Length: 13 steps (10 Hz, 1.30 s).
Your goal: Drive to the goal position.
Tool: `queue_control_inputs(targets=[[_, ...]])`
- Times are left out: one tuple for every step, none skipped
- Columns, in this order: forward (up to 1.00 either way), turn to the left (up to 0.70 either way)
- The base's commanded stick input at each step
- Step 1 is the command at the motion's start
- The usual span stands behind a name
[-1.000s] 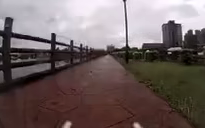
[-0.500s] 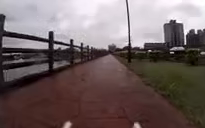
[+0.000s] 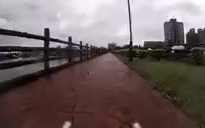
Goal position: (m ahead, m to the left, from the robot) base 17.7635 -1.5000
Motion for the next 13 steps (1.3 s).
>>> queue_control_inputs(targets=[[0.50, 0.00], [0.50, 0.00], [0.50, 0.00], [0.50, 0.00], [0.50, 0.00], [0.50, 0.00], [0.50, 0.00], [0.50, 0.00], [0.50, 0.00], [0.50, 0.00], [0.50, 0.00], [0.50, 0.00], [0.50, 0.00]])
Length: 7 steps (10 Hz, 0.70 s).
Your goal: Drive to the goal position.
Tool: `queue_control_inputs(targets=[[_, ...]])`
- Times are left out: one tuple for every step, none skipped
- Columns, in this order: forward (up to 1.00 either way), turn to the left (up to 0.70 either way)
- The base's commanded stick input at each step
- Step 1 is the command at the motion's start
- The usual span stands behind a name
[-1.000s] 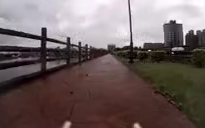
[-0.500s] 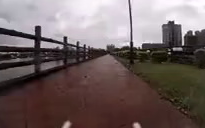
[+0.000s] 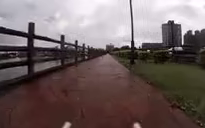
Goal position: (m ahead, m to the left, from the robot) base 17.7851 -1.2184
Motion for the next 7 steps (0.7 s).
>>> queue_control_inputs(targets=[[0.50, 0.00], [0.50, 0.00], [0.50, 0.00], [0.50, 0.00], [0.50, 0.00], [0.50, 0.00], [0.50, 0.00]])
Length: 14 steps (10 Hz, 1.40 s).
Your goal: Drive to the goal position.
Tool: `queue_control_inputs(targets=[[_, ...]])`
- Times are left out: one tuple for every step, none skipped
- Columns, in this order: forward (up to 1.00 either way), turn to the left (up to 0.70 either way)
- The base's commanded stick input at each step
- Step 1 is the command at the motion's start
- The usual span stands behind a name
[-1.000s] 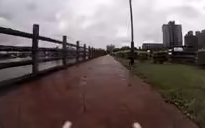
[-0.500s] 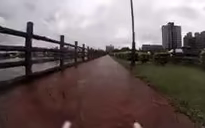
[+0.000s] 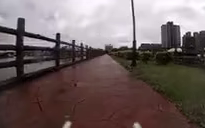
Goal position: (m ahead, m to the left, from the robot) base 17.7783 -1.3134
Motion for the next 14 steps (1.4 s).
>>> queue_control_inputs(targets=[[0.50, 0.00], [0.50, 0.00], [0.50, 0.00], [0.50, 0.00], [0.50, 0.00], [0.50, 0.00], [0.50, 0.00], [0.50, 0.00], [0.50, 0.00], [0.50, 0.00], [0.50, 0.00], [0.50, 0.00], [0.50, 0.00], [0.50, 0.00]])
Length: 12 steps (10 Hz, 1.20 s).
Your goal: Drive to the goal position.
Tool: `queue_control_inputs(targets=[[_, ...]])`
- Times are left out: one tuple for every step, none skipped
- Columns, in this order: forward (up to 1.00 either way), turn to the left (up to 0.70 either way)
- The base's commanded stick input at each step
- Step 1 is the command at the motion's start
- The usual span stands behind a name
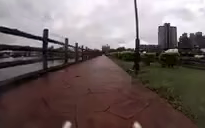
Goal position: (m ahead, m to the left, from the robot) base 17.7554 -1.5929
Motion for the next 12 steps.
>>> queue_control_inputs(targets=[[0.50, 0.00], [0.50, 0.00], [0.50, 0.00], [0.50, 0.00], [0.50, 0.00], [0.50, 0.00], [0.50, 0.00], [0.50, 0.00], [0.50, 0.00], [0.50, 0.00], [0.50, 0.00], [0.50, 0.00]])
